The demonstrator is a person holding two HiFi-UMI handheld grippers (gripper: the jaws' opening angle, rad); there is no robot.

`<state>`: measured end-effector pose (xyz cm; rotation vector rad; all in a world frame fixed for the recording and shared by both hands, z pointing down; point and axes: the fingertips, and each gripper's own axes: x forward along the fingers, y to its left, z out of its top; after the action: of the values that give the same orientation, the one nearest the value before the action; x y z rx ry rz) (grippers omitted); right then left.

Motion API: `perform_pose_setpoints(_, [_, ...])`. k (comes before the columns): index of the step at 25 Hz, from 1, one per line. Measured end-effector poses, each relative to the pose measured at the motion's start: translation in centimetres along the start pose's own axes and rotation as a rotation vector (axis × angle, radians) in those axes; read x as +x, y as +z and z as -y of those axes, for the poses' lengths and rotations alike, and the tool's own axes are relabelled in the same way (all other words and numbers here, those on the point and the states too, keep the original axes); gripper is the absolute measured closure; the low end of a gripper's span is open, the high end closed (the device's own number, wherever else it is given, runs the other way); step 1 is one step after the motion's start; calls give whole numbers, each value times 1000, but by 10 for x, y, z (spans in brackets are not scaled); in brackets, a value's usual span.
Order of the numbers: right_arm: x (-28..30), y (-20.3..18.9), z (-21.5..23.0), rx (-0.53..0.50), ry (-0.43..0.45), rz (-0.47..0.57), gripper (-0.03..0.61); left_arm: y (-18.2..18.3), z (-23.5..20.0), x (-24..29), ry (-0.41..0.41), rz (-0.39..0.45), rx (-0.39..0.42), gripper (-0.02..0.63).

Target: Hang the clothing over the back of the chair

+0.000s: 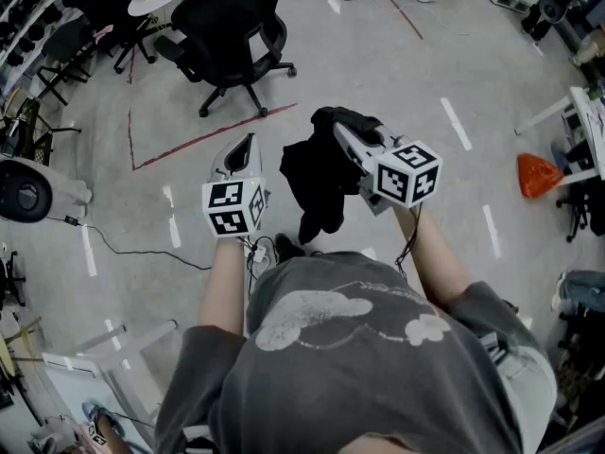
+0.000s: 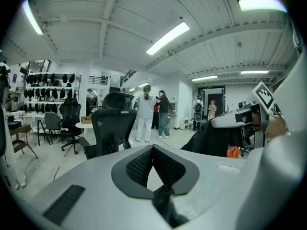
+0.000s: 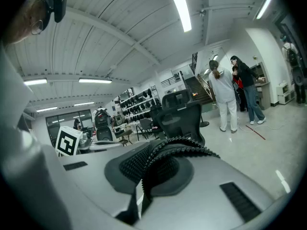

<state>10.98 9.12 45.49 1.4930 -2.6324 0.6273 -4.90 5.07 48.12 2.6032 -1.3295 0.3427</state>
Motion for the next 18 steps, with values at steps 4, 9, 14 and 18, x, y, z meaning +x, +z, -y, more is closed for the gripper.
perform_pose_setpoints(4, [-3,-1,1,-4,-1,-7,580,1,5,1,-5,3,-2,612])
perform_pose_setpoints(9, [-13,0,3,-18,-7,-8,580,1,15,-2,-5,-1,-3,612])
perform_pose_setpoints(14, [-28,-3,1,-30,1,-9,580,1,26,-13,10,6,-12,612])
perform_pose_setpoints(18, [-43,-10,-1,-83,18,-37,580,-10,39,-28,32,-2,-35,612])
